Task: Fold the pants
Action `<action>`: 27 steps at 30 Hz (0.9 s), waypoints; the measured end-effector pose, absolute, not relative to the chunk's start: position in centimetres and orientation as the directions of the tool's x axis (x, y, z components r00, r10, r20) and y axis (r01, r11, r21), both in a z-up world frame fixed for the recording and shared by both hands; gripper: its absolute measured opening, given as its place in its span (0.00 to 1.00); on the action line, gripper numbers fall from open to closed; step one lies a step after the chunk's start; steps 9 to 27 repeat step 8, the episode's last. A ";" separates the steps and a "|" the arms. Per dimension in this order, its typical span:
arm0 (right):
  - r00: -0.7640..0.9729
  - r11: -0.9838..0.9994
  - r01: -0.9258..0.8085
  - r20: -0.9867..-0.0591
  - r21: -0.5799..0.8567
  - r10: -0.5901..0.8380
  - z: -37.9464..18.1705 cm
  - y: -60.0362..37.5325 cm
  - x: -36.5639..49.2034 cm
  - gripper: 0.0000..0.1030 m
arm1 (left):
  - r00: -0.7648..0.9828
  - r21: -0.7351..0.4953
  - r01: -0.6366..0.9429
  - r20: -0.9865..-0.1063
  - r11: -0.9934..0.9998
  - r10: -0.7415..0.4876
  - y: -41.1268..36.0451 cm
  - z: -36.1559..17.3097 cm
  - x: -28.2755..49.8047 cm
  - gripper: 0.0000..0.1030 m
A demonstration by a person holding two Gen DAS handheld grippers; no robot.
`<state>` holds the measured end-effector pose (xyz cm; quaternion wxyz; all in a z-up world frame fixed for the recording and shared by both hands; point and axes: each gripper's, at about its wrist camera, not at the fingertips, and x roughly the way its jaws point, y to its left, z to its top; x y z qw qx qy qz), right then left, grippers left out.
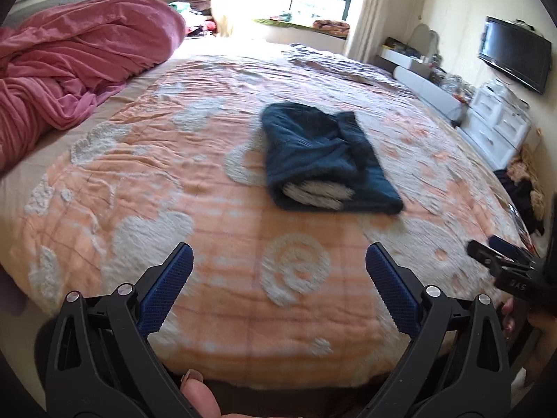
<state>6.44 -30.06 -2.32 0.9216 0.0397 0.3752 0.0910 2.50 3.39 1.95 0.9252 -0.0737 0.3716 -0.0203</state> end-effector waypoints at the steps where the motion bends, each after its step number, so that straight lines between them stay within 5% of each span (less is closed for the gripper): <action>1: 0.705 0.984 -0.103 -0.687 0.148 0.177 -2.5 -31.4 7.3 0.95 | 0.711 -0.133 -0.069 -0.702 0.989 -0.045 4.8 1.9 3.9 0.91; 8: 0.668 0.951 0.292 -0.734 0.106 -0.123 -3.8 -48.0 16.7 0.95 | 0.579 -0.017 -0.410 -0.778 0.912 0.245 19.3 0.3 15.0 0.91; 27: 0.668 0.951 0.292 -0.734 0.106 -0.123 -3.8 -48.0 16.7 0.95 | 0.579 -0.017 -0.410 -0.778 0.912 0.245 19.3 0.3 15.0 0.91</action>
